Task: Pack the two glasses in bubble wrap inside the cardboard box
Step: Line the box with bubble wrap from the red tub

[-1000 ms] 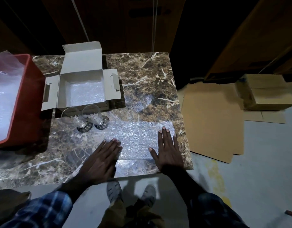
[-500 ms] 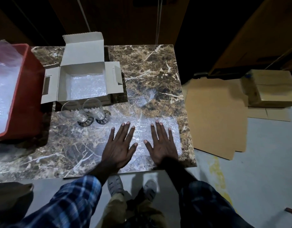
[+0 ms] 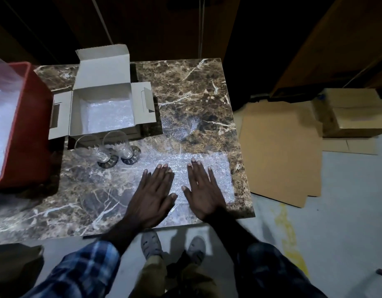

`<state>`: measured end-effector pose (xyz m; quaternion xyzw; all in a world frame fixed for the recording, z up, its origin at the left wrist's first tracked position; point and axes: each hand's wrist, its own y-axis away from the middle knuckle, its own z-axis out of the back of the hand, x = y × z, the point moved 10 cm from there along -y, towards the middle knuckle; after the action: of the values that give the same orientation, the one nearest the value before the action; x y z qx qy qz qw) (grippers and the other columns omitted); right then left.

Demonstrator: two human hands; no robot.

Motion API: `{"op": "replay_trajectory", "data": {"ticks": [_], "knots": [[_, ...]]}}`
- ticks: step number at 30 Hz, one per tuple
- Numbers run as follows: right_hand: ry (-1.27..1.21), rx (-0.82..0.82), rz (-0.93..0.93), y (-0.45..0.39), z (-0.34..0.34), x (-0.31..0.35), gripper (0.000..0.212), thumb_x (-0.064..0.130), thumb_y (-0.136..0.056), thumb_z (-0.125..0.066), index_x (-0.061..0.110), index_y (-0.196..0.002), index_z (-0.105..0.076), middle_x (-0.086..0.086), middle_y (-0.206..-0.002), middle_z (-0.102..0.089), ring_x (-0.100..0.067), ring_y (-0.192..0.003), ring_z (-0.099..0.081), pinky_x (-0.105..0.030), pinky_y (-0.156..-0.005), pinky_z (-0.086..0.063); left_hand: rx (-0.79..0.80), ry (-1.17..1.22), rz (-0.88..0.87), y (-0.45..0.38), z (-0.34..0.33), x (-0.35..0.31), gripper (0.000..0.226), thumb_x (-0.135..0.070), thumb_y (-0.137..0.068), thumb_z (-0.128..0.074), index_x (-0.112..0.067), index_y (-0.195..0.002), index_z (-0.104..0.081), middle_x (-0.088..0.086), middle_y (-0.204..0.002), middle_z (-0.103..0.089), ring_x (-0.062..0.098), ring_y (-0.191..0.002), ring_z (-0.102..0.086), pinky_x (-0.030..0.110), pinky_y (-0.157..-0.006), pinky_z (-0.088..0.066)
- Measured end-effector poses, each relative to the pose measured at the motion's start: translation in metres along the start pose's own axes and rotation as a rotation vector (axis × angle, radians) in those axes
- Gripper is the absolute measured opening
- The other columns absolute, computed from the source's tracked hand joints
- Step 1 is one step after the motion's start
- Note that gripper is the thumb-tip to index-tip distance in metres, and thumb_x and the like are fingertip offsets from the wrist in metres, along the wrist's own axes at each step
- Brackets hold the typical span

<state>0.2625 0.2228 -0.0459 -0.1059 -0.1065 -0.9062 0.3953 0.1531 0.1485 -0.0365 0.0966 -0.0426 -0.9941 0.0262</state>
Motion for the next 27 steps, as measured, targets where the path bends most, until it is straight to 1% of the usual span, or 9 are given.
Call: {"op": "replay_trajectory", "data": {"ticks": [2, 6, 11, 13, 15, 17, 18, 22, 27], "knots": [[0.016, 0.009, 0.021, 0.002, -0.007, 0.002, 0.066, 0.047, -0.106, -0.028, 0.009, -0.159, -0.018, -0.008, -0.167, -0.006, -0.023, -0.155, -0.008, -0.042, -0.123, 0.000, 0.014, 0.042, 0.029, -0.001, -0.008, 0.001, 0.067, -0.051, -0.105, -0.023, -0.012, -0.159, -0.019, 0.007, -0.168, -0.006, 0.020, -0.155, 0.002, 0.050, -0.123, -0.005], [0.041, 0.016, -0.011, 0.016, -0.006, -0.024, 0.072, 0.059, -0.105, -0.018, 0.015, -0.161, -0.005, -0.002, -0.168, 0.008, -0.016, -0.154, 0.009, -0.042, -0.124, 0.002, 0.038, 0.014, 0.058, 0.007, -0.016, 0.012, 0.068, -0.053, -0.105, -0.020, -0.015, -0.160, -0.013, 0.003, -0.168, 0.000, 0.017, -0.155, 0.003, 0.051, -0.124, -0.007], [0.025, -0.019, -0.112, 0.032, 0.008, -0.060, 0.079, 0.063, -0.103, -0.015, 0.007, -0.160, -0.008, -0.009, -0.167, 0.004, -0.022, -0.155, 0.003, -0.041, -0.124, 0.000, -0.051, 0.028, 0.044, 0.027, -0.003, 0.028, 0.068, -0.054, -0.104, -0.026, -0.011, -0.158, -0.026, 0.007, -0.167, -0.016, 0.020, -0.155, -0.009, 0.051, -0.123, -0.011], [0.004, -0.084, -0.092, 0.035, 0.017, -0.059, 0.074, 0.056, -0.104, -0.021, 0.005, -0.158, -0.021, -0.013, -0.166, -0.010, -0.027, -0.154, -0.011, -0.040, -0.124, -0.005, -0.120, 0.028, -0.001, 0.038, 0.008, 0.027, 0.068, -0.054, -0.102, -0.033, -0.009, -0.153, -0.037, 0.009, -0.162, -0.029, 0.024, -0.152, -0.021, 0.053, -0.121, -0.016], [-0.014, -0.159, 0.011, 0.038, 0.025, -0.044, 0.067, 0.049, -0.103, -0.036, 0.003, -0.150, -0.039, -0.018, -0.158, -0.033, -0.032, -0.146, -0.033, -0.043, -0.122, -0.022, -0.189, 0.024, -0.090, 0.042, 0.018, 0.016, 0.064, -0.052, -0.100, -0.042, -0.007, -0.145, -0.050, 0.010, -0.155, -0.042, 0.026, -0.148, -0.033, 0.055, -0.118, -0.023], [-0.037, -0.228, 0.195, 0.041, 0.028, -0.019, 0.058, 0.043, -0.097, -0.051, 0.001, -0.137, -0.056, -0.019, -0.143, -0.054, -0.034, -0.129, -0.053, -0.046, -0.110, -0.042, -0.239, 0.013, -0.177, 0.043, 0.022, 0.004, 0.058, -0.049, -0.098, -0.051, -0.006, -0.136, -0.059, 0.011, -0.149, -0.050, 0.028, -0.144, -0.040, 0.057, -0.116, -0.028], [-0.037, -0.252, 0.279, 0.043, 0.028, -0.007, 0.052, 0.039, -0.094, -0.057, 0.002, -0.129, -0.062, -0.018, -0.136, -0.060, -0.034, -0.121, -0.058, -0.046, -0.104, -0.047, -0.247, 0.013, -0.209, 0.041, 0.022, -0.001, 0.056, -0.047, -0.097, -0.054, -0.005, -0.132, -0.061, 0.012, -0.147, -0.052, 0.029, -0.142, -0.042, 0.058, -0.115, -0.029], [0.002, -0.293, 0.398, 0.044, 0.025, 0.015, 0.025, 0.027, -0.090, -0.064, 0.007, -0.104, -0.069, -0.014, -0.126, -0.065, -0.032, -0.107, -0.059, -0.041, -0.090, -0.050, -0.241, 0.026, -0.258, 0.034, 0.015, -0.013, 0.048, -0.043, -0.097, -0.055, -0.006, -0.125, -0.066, 0.013, -0.142, -0.057, 0.030, -0.138, -0.048, 0.052, -0.115, -0.031], [0.046, -0.347, 0.399, 0.045, 0.031, 0.022, 0.013, 0.012, -0.083, -0.075, 0.006, -0.093, -0.069, -0.013, -0.120, -0.067, -0.031, -0.100, -0.059, -0.040, -0.084, -0.048, -0.281, 0.058, -0.265, 0.028, 0.016, -0.018, 0.039, -0.036, -0.094, -0.064, -0.007, -0.119, -0.069, 0.012, -0.136, -0.062, 0.030, -0.130, -0.055, 0.047, -0.112, -0.037]]}}
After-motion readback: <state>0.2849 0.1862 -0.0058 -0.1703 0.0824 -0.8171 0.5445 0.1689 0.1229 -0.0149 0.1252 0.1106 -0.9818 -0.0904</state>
